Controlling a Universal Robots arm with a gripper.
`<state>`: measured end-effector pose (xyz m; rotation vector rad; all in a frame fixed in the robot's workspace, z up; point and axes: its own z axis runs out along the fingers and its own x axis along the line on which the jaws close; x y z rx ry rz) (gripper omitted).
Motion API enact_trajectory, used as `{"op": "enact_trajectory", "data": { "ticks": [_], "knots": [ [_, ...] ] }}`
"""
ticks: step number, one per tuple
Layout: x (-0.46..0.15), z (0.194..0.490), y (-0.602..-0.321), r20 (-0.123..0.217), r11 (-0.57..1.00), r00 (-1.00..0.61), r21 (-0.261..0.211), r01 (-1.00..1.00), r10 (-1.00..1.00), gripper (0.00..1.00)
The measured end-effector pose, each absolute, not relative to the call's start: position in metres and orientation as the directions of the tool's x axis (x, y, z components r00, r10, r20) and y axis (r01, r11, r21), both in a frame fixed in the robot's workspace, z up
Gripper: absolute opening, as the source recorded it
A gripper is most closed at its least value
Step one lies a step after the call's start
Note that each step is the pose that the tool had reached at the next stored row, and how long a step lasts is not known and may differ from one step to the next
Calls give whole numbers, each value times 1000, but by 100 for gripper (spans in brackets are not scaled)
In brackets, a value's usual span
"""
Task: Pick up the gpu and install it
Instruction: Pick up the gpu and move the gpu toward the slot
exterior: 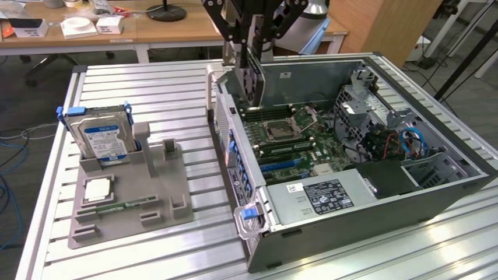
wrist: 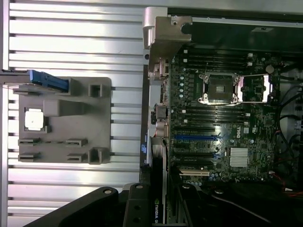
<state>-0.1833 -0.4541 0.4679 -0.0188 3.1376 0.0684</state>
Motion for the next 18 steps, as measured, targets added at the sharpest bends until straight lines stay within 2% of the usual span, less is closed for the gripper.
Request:
{"op": "enact_trajectory", "data": {
  "ticks": [18],
  "knots": [
    [-177,468,-454,-3,999,-1000,44,-12,-12,26]
  ]
}}
